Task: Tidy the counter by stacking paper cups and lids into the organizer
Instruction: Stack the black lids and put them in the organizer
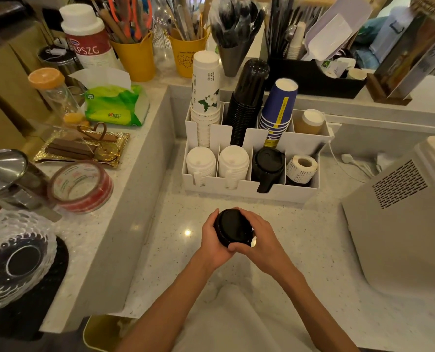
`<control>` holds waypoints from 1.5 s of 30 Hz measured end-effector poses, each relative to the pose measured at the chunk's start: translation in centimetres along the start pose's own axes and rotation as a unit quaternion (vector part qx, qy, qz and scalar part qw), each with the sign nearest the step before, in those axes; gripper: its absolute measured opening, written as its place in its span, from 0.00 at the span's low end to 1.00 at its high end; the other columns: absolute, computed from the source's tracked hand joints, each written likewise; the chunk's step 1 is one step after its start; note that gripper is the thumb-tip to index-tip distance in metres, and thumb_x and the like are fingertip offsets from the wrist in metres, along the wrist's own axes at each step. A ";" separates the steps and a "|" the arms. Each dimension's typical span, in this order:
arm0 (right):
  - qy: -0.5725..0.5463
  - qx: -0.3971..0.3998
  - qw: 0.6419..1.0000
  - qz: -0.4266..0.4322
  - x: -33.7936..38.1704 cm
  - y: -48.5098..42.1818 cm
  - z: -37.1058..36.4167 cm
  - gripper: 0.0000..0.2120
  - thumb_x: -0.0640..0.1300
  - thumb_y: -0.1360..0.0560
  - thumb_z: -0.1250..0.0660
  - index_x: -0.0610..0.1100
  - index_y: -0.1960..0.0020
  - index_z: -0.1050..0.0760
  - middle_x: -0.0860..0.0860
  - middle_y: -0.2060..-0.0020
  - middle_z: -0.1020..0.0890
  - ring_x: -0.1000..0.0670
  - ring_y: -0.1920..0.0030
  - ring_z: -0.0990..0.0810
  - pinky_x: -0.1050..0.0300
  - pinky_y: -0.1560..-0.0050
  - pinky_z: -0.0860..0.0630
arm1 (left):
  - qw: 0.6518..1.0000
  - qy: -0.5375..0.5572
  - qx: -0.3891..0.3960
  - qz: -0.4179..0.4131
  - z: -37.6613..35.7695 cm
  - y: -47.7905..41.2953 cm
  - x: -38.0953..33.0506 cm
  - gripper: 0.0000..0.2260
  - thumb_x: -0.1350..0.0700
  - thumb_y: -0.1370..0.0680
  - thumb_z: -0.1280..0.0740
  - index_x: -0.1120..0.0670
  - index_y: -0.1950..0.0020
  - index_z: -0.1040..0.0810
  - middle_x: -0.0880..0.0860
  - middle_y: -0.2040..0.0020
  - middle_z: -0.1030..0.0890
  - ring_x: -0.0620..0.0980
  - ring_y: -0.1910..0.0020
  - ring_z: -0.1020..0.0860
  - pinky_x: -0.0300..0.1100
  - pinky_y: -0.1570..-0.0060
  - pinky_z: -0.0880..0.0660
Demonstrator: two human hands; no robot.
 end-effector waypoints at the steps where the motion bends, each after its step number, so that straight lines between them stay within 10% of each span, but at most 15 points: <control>1: -0.003 0.002 1.000 -0.006 -0.1 -0.1 0.1 0.40 0.52 0.33 0.22 0.54 0.26 0.37 0.55 0.30 0.30 0.52 0.31 0.32 0.48 0.32 0.28 | 1.000 -0.001 0.000 0.001 0.0 0.0 0.1 0.25 0.40 0.29 0.32 0.56 0.42 0.17 0.60 0.45 0.16 0.59 0.49 0.16 0.53 0.47 0.20; 37: 0.007 0.108 0.990 -0.092 -1.4 -0.4 0.1 0.45 0.49 0.33 0.21 0.53 0.24 0.44 0.50 0.28 0.38 0.47 0.31 0.32 0.51 0.34 0.26 | 0.991 -0.136 -0.018 -0.009 0.1 -1.0 0.5 0.23 0.37 0.37 0.25 0.50 0.50 0.14 0.55 0.53 0.13 0.54 0.52 0.15 0.49 0.55 0.18; 42: -0.100 0.009 0.986 -0.133 -1.7 -0.2 1.8 0.41 0.60 0.29 0.30 0.58 0.22 0.48 0.53 0.22 0.45 0.50 0.26 0.39 0.51 0.31 0.34 | 0.994 -0.077 -0.034 -0.070 -0.8 -1.6 -0.6 0.21 0.40 0.33 0.28 0.53 0.49 0.14 0.62 0.45 0.16 0.61 0.44 0.17 0.53 0.51 0.18; 45: -0.205 -0.026 0.945 -0.253 -3.5 1.2 1.4 0.39 0.69 0.31 0.37 0.56 0.25 0.41 0.48 0.26 0.33 0.47 0.33 0.26 0.51 0.41 0.23 | 0.985 -0.106 -0.062 -0.123 -1.7 -1.7 -1.3 0.17 0.40 0.28 0.35 0.49 0.50 0.14 0.60 0.44 0.16 0.58 0.45 0.17 0.52 0.49 0.18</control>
Point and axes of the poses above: each hand's wrist, its own y-axis away from the middle knuckle, its own z-axis out of the back of the hand, x = y × z, the point moved 8 cm from there along -y, towards the middle knuckle
